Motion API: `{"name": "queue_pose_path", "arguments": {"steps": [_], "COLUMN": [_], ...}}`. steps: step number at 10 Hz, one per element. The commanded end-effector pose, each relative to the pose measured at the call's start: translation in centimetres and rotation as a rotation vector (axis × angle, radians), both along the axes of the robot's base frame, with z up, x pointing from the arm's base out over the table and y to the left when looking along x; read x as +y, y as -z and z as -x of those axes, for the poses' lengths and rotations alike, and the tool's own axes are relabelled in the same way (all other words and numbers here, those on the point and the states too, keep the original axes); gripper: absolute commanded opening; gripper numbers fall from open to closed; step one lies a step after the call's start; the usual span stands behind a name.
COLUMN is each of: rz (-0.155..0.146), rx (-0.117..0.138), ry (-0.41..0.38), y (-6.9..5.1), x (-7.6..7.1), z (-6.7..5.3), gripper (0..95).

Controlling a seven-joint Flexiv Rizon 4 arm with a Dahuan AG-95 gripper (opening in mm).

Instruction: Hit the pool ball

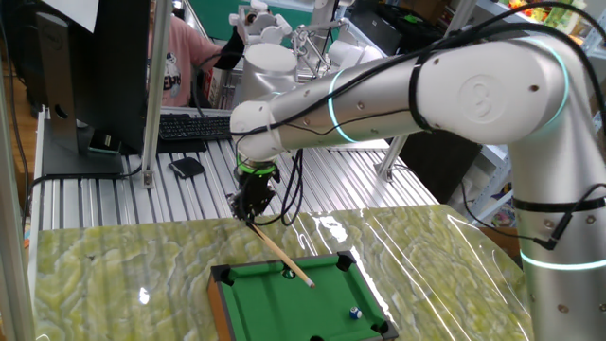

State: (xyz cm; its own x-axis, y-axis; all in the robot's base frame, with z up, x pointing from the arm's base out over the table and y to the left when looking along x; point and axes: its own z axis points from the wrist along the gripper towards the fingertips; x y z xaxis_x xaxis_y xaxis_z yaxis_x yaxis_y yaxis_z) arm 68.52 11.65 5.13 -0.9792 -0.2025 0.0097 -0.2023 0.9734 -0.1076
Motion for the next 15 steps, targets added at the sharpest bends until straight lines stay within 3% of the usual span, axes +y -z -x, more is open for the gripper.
{"name": "queue_pose_path", "arguments": {"steps": [1,4,8,12,15], "rz": [-0.001,-0.009,-0.012,-0.013,-0.012], "rx": [-0.008,-0.035,-0.037,-0.090,-0.097], "ry": [0.003,-0.002,-0.015,-0.032,-0.037], "y": [-1.1,-2.5,-4.1,-5.1,-5.6], "x": [0.4,0.8,0.3,-0.4,-0.5], "z": [0.2,0.2,0.4,1.4,1.9], "gripper": [0.0,0.0,0.0,0.0,0.0]}}
